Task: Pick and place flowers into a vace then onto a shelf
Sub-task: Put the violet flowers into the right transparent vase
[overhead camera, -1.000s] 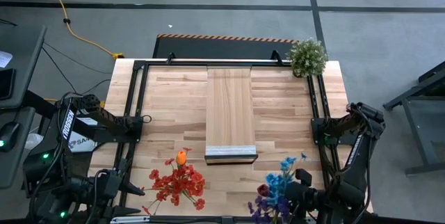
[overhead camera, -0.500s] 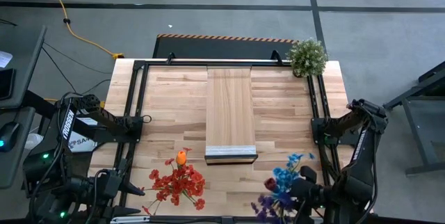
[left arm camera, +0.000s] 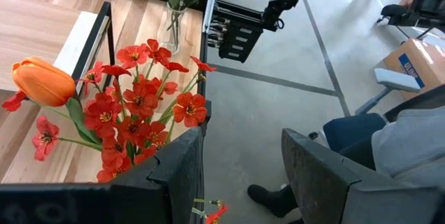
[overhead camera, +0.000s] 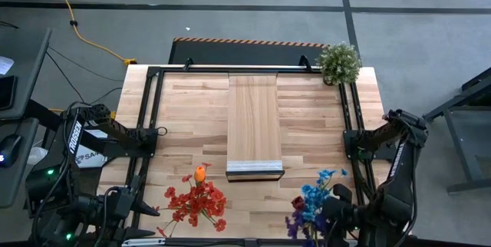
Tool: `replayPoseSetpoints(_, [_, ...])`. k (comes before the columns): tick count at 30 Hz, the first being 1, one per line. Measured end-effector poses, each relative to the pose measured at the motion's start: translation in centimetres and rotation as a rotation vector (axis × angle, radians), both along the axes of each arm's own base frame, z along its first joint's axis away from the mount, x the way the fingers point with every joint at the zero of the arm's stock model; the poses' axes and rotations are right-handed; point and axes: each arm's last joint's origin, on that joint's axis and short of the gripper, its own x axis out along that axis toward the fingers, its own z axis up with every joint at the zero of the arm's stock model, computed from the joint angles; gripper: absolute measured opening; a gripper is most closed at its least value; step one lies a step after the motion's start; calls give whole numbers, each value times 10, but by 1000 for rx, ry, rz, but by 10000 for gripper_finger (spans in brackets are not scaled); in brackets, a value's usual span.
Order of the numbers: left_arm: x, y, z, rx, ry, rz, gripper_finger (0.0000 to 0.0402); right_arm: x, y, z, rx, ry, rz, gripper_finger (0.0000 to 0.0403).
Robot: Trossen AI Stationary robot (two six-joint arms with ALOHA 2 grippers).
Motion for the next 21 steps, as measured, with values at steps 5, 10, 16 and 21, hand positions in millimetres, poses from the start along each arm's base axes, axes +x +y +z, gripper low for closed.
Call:
replayPoseSetpoints(5, [0, 0, 0, 0, 0, 0, 232, -6, 3, 0, 20, 9, -7, 87])
replayPoseSetpoints(10, [0, 0, 0, 0, 0, 0, 232, -9, 5, 0, 41, 28, -13, 87])
replayPoseSetpoints(16, [0, 0, 0, 0, 0, 0, 232, -10, 3, -1, 28, 40, -15, 87])
replayPoseSetpoints(21, [0, 0, 0, -1, 0, 0, 232, -11, 2, -2, 17, 59, -15, 87])
